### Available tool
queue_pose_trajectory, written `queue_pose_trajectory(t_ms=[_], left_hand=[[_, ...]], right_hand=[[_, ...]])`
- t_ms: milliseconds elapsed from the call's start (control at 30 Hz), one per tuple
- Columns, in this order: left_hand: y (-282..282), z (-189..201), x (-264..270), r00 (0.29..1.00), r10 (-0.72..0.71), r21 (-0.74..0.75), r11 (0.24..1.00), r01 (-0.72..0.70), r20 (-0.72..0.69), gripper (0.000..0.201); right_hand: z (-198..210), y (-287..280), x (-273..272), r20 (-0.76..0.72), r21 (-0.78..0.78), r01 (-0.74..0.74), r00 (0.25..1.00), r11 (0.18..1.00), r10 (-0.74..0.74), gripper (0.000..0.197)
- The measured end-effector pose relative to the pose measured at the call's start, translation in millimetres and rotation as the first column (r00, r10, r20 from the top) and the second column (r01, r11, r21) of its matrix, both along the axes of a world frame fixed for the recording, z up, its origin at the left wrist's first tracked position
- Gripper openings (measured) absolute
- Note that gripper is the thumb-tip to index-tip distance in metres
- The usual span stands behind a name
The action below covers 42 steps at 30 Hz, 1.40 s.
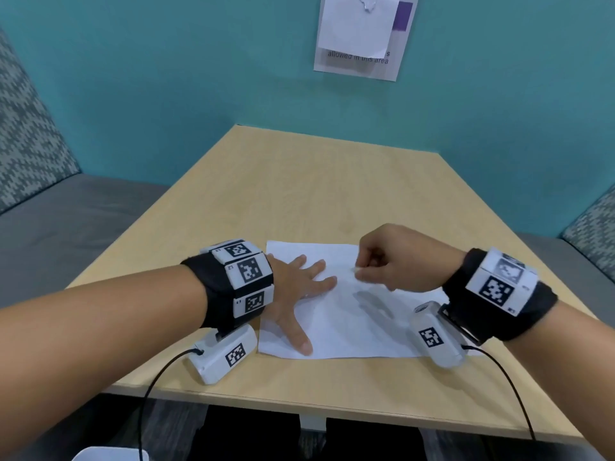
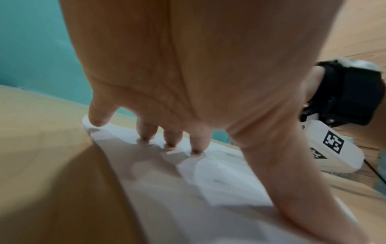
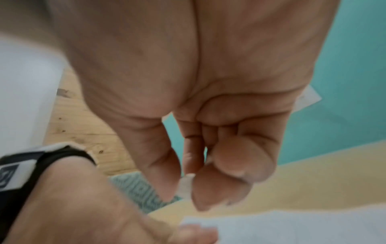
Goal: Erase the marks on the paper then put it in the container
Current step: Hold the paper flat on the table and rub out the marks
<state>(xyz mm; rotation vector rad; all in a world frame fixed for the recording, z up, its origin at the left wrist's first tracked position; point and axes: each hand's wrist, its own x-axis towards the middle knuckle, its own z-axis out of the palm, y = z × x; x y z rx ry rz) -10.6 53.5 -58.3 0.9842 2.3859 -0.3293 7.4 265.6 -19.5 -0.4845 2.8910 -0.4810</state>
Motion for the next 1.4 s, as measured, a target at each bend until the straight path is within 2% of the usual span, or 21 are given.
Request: queue_pose_trajectory(t_ms=[100,267,567,800,933,1133,1300,1400], left_hand=[[-2.9,4.1,3.2,1.000,-0.014,-0.030,0.999,0.015,0.005,0.121],[-15.6,7.2,15.3,0.998,-0.013,-0.059,0.998,0.017,0.068,0.124],[-38.3,19.2,40.6,0.987,0.049,-0.074,0.997,-0.038,0.150,0.116],[-20.2,26.9,17.5,0.992,0.124,0.047,0.991,-0.123,-0.020,0.114],[-7.0,20.4,-1.2,0.991,0.116,0.013,0.993,-0.116,-0.066,0.115],[-11.4,7.6,-5.8,0.995,0.078,-0.025,0.997,-0.080,-0.061,0.109],[-20.6,-7.2,-9.4,0.997,0.064,0.074,0.995,-0.060,-0.046,0.100],[-19.6,-8.8,-11.9,0.996,0.046,0.012,0.999,-0.046,-0.077,0.107]], right_hand=[[7.1,20.2,-0.6,-0.122,-0.035,0.128,0.984,0.991,-0.131,0.015],[-2.4,34.8,2.1,-0.069,-0.003,0.163,0.984,0.987,-0.163,0.014],[-10.6,12.9,-5.4,0.050,-0.044,0.044,0.998,0.998,-0.042,0.014],[-17.8,-22.1,-26.7,0.165,-0.047,-0.037,0.985,0.998,0.045,0.011],[-22.7,-35.5,-38.0,0.216,-0.037,-0.033,0.976,0.999,0.040,0.013],[-24.4,-45.8,-42.7,0.197,0.062,-0.059,0.979,0.996,0.045,0.012],[-27.9,-61.1,-29.4,0.226,0.120,-0.204,0.959,0.972,0.173,0.012],[-23.1,-55.9,-43.9,0.149,0.174,-0.173,0.978,0.970,0.148,0.012]])
